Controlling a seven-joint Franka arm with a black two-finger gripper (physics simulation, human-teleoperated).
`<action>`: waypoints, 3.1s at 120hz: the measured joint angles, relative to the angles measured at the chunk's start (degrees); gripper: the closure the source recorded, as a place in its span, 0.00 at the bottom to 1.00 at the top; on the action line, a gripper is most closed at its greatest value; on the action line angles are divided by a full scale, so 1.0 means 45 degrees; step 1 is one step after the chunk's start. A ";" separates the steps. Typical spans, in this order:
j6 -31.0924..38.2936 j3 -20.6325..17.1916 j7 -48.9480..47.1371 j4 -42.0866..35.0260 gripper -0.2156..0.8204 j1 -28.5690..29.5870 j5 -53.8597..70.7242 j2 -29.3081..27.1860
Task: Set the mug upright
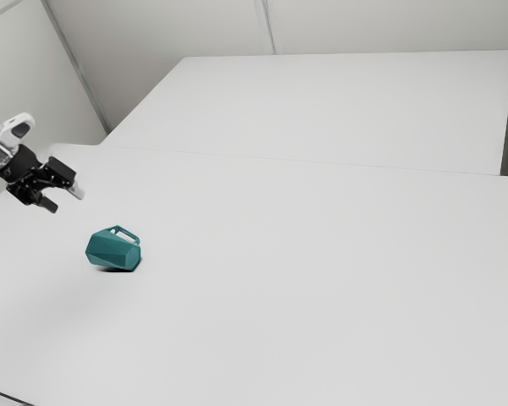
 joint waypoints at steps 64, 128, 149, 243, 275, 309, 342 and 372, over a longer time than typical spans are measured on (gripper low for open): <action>0.0921 0.0018 0.5496 -0.0549 0.21 0.2172 -0.2775 0.1750; 0.0763 0.0042 0.9931 -0.0431 0.21 0.2768 -0.5601 0.3583; 0.0163 0.0042 1.0152 0.0211 0.21 0.2768 -0.5945 0.4189; -0.1154 -0.0190 0.9022 0.1582 0.21 0.2902 -0.5859 0.6092; -0.1217 -0.0664 0.8504 0.1615 0.21 0.2887 -0.5861 0.6155; -0.1238 -0.0983 0.7845 0.1601 0.21 0.2888 -0.5860 0.6375; -0.1183 -0.1069 0.7388 0.1601 0.49 0.2890 -0.5861 0.6391; -0.1101 -0.1111 0.7113 0.1600 0.77 0.2887 -0.5841 0.6381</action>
